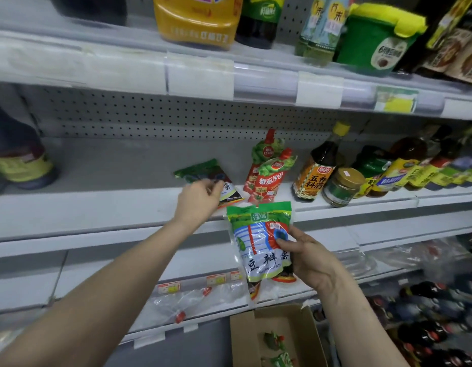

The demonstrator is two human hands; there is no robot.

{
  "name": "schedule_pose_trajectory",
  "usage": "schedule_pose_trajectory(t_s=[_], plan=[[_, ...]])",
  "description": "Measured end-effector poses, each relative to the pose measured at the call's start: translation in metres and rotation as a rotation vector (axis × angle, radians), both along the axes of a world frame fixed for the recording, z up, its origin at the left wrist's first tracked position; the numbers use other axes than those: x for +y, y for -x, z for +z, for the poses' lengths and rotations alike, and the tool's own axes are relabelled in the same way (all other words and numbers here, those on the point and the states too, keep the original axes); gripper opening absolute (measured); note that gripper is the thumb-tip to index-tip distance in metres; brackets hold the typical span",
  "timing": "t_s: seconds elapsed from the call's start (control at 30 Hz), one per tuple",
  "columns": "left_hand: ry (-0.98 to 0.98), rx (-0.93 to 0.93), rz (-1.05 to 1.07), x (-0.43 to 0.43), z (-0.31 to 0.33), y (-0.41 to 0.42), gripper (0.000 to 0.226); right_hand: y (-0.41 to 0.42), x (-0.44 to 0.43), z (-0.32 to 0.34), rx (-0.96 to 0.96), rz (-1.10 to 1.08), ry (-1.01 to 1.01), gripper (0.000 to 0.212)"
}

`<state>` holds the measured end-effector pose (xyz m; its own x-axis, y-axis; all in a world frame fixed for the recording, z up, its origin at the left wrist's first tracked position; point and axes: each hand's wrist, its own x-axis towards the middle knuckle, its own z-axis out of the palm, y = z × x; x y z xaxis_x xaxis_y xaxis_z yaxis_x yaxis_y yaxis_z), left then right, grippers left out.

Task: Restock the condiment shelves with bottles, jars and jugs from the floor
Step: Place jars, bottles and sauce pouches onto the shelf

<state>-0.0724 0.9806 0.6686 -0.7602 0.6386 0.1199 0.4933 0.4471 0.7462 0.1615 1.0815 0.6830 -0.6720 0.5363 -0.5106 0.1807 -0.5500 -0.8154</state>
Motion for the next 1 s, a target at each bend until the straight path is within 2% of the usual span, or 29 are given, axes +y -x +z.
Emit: schedule_pose_trajectory(t_s=[0.03, 0.1, 0.17, 0.23, 0.33, 0.5, 0.63, 0.7, 0.8, 0.87, 0.93, 1.0], plan=[[0.05, -0.249, -0.028, -0.006, 0.0, -0.009, 0.058, 0.004, 0.0, 0.002, 0.024, 0.021, 0.012, 0.044], [0.077, -0.702, -0.112, -0.018, 0.002, -0.021, 0.073, 0.014, -0.002, 0.004, 0.068, 0.057, 0.035, 0.046], [0.034, -0.969, -0.222, -0.03, 0.003, -0.024, 0.073, 0.027, -0.005, 0.005, 0.096, 0.093, 0.045, 0.044], [-0.066, -1.076, -0.231, -0.039, 0.003, -0.026, 0.064, 0.04, -0.009, 0.005, 0.074, 0.13, 0.017, 0.041], [-0.248, -1.115, -0.043, -0.044, 0.0, -0.024, 0.044, 0.056, -0.019, 0.005, -0.096, 0.211, -0.173, 0.036], [-0.449, -1.093, 0.197, -0.044, 0.007, -0.005, 0.033, 0.082, -0.029, 0.004, -0.285, 0.319, -0.482, 0.056], [-0.574, -1.099, 0.303, -0.03, 0.016, 0.016, 0.013, 0.107, -0.027, 0.007, -0.206, 0.141, -0.609, 0.043], [-0.613, -1.079, 0.329, -0.015, 0.021, 0.03, 0.006, 0.124, -0.019, 0.015, -0.195, 0.045, -0.817, 0.039], [-0.525, -0.999, 0.349, 0.006, 0.023, 0.049, 0.007, 0.142, -0.009, 0.022, -0.323, 0.018, -1.148, 0.039], [-0.349, -0.947, 0.346, 0.017, 0.014, 0.056, 0.018, 0.15, -0.006, 0.017, -0.5, 0.148, -1.281, 0.046], [-0.194, -0.899, 0.326, 0.025, 0.002, 0.059, 0.023, 0.154, -0.006, 0.006, -0.687, 0.34, -1.321, 0.053], [-0.085, -0.821, 0.341, 0.033, -0.009, 0.065, 0.017, 0.156, -0.005, -0.003, -0.754, 0.396, -1.293, 0.059]])
